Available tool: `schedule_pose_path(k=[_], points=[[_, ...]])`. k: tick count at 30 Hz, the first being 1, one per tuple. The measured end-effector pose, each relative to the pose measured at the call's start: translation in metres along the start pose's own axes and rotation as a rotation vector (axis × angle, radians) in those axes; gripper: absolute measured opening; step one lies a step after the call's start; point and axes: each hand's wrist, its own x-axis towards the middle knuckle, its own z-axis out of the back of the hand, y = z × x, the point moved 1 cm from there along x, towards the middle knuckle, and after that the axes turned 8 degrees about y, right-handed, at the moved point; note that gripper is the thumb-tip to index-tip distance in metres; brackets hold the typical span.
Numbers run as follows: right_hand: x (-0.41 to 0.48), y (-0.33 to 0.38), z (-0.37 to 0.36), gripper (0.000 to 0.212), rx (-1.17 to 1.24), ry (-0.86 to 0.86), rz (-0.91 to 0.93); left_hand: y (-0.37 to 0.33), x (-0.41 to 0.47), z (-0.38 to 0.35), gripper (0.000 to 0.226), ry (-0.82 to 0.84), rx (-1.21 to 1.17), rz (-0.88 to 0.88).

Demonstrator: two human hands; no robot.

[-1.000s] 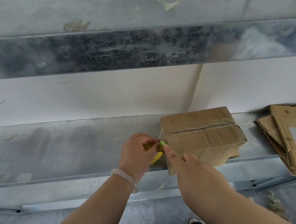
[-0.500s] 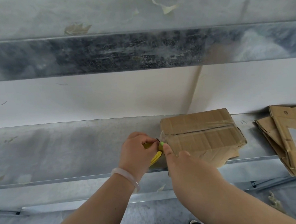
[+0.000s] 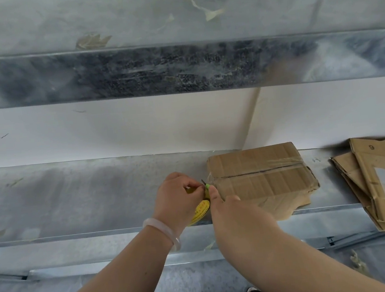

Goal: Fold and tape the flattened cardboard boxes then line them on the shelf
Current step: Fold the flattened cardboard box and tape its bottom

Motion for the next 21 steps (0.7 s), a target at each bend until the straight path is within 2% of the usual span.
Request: schedule_pose_path(k=[5, 11, 15, 17, 19, 21], points=[[0.002, -0.006, -0.004, 0.076, -0.011, 0.011, 0.005, 0.010, 0.007, 0.010, 0.011, -0.068, -0.003, 0.032], [0.007, -0.019, -0.013, 0.080, -0.026, -0.075, 0.101, 0.016, 0.012, 0.020, 0.005, -0.123, 0.157, -0.157], [0.002, -0.037, -0.019, 0.060, 0.129, -0.308, 0.267, 0.040, 0.016, 0.015, 0.005, -0.204, 0.320, -0.260], [-0.001, -0.050, -0.021, 0.051, 0.239, -0.402, 0.333, 0.051, 0.012, 0.006, 0.006, -0.176, 0.376, -0.293], [-0.003, -0.062, -0.021, 0.045, 0.337, -0.476, 0.375, 0.059, 0.004, -0.005, 0.020, -0.130, 0.388, -0.341], [-0.006, -0.074, -0.018, 0.043, 0.395, -0.555, 0.411, 0.066, -0.006, -0.014, 0.023, -0.076, 0.376, -0.365]])
